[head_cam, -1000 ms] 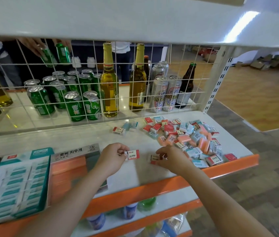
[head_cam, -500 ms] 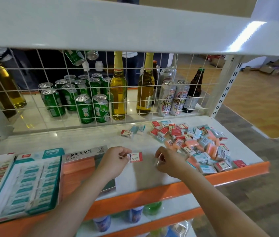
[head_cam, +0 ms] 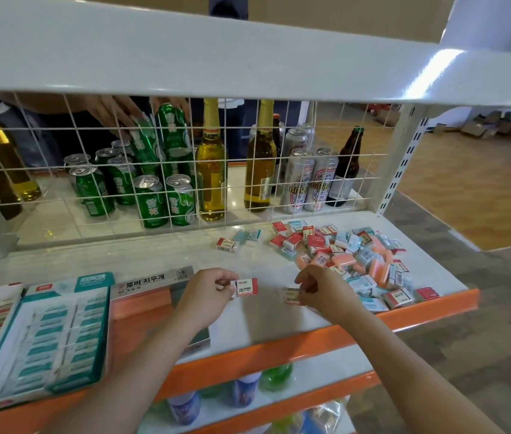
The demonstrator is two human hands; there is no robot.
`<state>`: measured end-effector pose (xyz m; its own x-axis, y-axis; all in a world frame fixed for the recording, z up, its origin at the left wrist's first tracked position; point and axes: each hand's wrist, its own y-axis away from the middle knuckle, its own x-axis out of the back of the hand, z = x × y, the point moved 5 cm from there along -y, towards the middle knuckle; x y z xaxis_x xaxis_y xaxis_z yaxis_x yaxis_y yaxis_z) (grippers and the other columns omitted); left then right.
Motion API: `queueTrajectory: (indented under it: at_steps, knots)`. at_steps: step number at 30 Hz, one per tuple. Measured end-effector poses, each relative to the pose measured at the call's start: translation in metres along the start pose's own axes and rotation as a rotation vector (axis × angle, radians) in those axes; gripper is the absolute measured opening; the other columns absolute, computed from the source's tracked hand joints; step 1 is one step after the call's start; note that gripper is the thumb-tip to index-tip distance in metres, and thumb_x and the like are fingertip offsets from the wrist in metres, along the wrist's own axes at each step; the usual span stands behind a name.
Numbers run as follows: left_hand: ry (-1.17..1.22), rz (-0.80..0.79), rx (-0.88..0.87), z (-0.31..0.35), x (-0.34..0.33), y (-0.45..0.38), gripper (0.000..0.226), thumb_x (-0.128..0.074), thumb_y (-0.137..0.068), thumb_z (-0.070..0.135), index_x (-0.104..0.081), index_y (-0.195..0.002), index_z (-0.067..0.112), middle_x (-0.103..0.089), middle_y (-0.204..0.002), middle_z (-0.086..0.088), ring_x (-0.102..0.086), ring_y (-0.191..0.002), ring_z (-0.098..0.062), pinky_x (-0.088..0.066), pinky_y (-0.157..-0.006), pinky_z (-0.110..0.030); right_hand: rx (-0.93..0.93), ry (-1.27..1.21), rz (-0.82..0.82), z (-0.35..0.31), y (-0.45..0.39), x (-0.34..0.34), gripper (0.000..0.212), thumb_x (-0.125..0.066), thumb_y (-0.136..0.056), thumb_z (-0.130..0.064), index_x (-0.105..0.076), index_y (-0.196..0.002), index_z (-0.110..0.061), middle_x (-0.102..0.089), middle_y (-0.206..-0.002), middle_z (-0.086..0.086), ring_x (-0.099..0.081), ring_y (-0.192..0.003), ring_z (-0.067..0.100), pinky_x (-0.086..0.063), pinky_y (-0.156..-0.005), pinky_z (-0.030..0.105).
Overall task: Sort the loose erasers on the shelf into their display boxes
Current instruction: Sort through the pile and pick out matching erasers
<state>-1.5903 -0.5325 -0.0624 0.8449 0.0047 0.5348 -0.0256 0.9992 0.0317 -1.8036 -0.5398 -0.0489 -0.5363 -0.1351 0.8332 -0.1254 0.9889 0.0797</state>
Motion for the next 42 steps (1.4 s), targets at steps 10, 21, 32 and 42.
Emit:
queueTrajectory:
  at_steps: [10,21,32,42]
  knots:
    - [0.202,0.147,-0.069,0.014,0.021,0.015,0.019,-0.058,-0.089,0.008,-0.066,-0.095,0.024,-0.066,-0.096,-0.002,-0.061,-0.090,-0.018,-0.045,-0.074,-0.024,0.036,-0.566,0.149,-0.025,0.014,0.022,0.019,-0.063,-0.083,0.001,-0.070,-0.097,-0.010,-0.067,-0.076,-0.006,-0.061,-0.067,0.002,-0.048,-0.068,0.011]
    - [0.126,0.149,-0.024,-0.006,0.050,0.047,0.024,-0.056,-0.090,0.005,-0.065,-0.105,0.020,-0.057,-0.095,0.015,-0.054,-0.088,0.000,-0.041,-0.073,-0.007,0.077,-0.540,0.075,-0.064,0.022,-0.006,0.016,-0.061,-0.084,0.003,-0.069,-0.094,-0.006,-0.064,-0.072,-0.009,-0.060,-0.062,0.001,-0.045,-0.055,0.007]
    - [-0.070,0.314,0.050,-0.038,0.100,0.083,0.024,-0.056,-0.090,0.008,-0.064,-0.106,0.024,-0.055,-0.105,0.015,-0.051,-0.085,0.003,-0.038,-0.070,-0.007,0.222,-0.508,-0.039,-0.132,0.021,-0.046,0.018,-0.058,-0.084,0.004,-0.069,-0.093,-0.006,-0.063,-0.074,-0.009,-0.058,-0.064,-0.004,-0.043,-0.057,0.003]
    - [-0.174,0.378,0.092,-0.079,0.185,0.114,0.027,-0.054,-0.092,0.014,-0.062,-0.116,0.025,-0.059,-0.121,0.008,-0.057,-0.103,-0.007,-0.045,-0.078,-0.018,0.293,-0.479,-0.090,-0.216,0.021,-0.100,0.018,-0.061,-0.083,0.003,-0.070,-0.096,-0.003,-0.066,-0.072,-0.003,-0.056,-0.054,-0.005,-0.039,-0.050,0.005]
